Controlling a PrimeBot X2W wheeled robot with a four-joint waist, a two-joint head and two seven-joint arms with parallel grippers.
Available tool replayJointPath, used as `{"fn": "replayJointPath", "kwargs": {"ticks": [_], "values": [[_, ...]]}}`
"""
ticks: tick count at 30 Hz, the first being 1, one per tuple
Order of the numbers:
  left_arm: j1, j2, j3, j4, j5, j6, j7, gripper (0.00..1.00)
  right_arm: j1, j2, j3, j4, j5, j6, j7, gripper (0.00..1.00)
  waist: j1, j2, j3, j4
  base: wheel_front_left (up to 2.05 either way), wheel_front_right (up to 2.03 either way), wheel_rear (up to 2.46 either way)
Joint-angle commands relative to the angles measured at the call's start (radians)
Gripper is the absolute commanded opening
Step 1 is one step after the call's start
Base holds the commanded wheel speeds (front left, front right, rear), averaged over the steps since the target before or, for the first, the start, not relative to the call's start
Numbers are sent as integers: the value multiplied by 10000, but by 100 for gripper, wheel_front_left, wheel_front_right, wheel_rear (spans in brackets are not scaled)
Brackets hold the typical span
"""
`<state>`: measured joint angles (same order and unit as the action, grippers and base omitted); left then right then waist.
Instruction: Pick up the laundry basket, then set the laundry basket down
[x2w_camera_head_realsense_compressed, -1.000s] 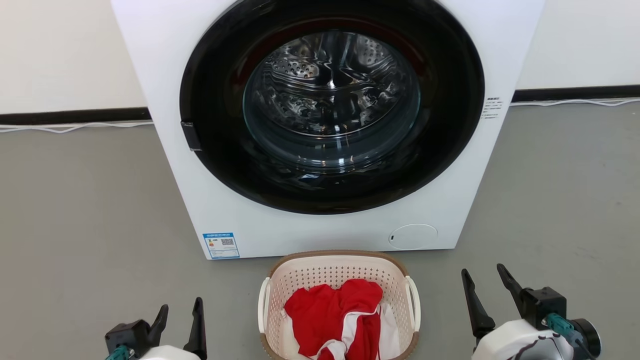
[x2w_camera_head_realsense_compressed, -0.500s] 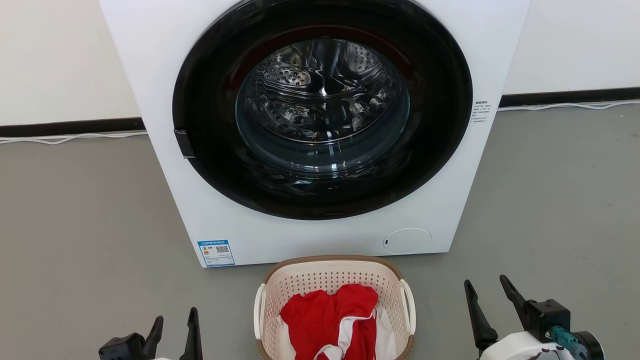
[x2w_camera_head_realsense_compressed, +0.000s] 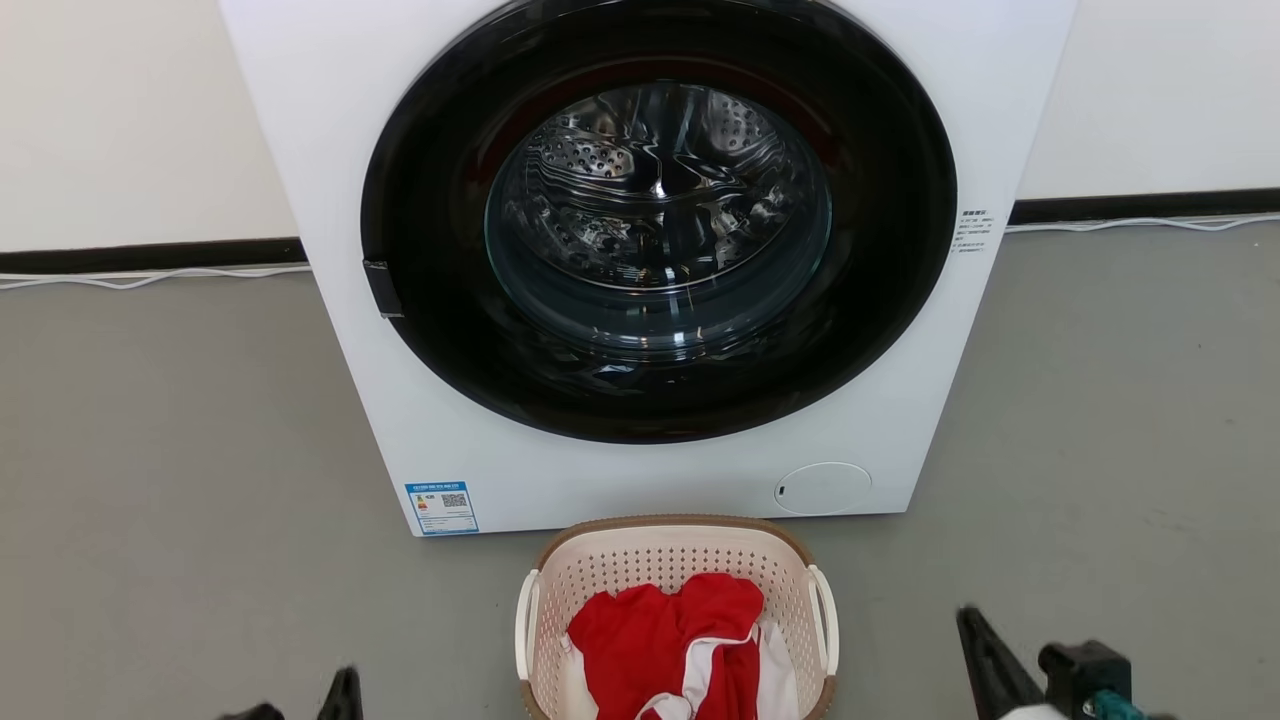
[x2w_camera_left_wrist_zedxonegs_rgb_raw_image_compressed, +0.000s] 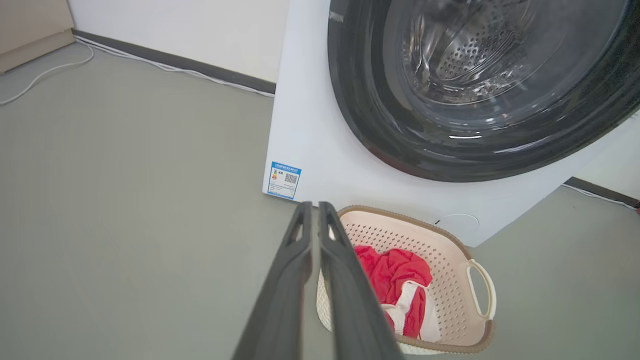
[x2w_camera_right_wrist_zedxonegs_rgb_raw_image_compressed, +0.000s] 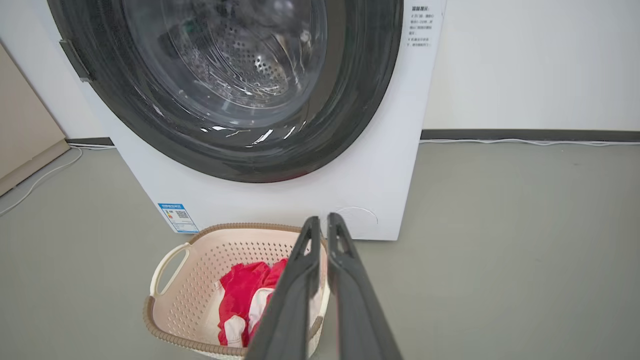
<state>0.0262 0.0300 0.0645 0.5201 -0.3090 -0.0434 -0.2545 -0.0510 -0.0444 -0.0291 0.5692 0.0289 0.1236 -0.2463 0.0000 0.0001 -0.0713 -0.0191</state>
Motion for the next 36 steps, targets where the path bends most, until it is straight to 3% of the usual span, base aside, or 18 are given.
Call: {"fn": "replayJointPath", "kwargs": {"ticks": [1, 6, 11, 36], "values": [[-222, 66, 66, -162, -167, -15, 91, 0, -236, -22, -80, -137, 209, 1, 96, 0, 1, -1, 5, 3, 0, 0, 0], [-270, 71, 104, -265, -696, -49, 264, 0, -260, -23, -141, -252, 857, 4, 285, 0, 22, -1, 16, 9, 0, 0, 0], [-293, 77, 93, -392, -1227, -84, 385, 0, -238, -25, -127, -414, 1511, 7, 389, 0, 1, -1, 66, 17, 0, 0, 0], [-506, 105, 156, -936, -3833, -258, 1088, 0, -281, -32, -246, -1077, 4677, 21, 1059, 0, 0, -1, 219, 55, 0, 0, 0]]}}
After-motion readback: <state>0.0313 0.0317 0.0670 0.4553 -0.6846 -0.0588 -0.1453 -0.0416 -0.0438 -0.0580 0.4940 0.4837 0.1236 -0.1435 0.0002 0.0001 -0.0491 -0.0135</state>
